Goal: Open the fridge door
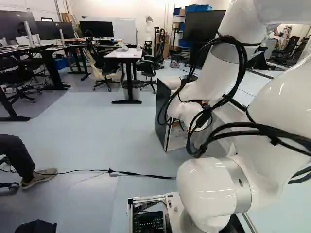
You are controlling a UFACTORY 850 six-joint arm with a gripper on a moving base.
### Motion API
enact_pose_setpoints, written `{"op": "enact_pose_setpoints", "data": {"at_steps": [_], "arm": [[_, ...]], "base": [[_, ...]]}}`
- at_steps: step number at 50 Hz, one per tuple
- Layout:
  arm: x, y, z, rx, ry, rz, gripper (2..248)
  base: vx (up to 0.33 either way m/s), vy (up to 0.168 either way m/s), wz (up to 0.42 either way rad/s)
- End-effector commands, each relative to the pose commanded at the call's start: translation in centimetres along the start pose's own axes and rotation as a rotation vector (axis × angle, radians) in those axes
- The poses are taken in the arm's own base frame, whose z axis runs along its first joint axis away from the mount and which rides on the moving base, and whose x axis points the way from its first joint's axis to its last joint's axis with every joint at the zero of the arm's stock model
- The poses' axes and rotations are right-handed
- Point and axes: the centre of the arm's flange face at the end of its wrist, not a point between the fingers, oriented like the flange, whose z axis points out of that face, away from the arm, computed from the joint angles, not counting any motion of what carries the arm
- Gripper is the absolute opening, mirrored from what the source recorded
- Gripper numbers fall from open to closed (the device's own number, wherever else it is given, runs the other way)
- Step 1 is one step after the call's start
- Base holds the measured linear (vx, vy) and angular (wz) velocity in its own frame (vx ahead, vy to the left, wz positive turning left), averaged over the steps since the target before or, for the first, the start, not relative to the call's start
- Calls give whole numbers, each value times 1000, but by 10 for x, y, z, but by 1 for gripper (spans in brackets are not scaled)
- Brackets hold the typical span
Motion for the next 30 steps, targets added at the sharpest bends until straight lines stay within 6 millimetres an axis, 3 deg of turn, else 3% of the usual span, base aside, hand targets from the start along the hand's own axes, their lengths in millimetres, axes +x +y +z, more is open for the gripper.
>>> {"op": "enact_pose_setpoints", "data": {"at_steps": [30], "arm": [[-11,-16,-31,209,-27,-109,247]], "base": [[0,0,0]]}}
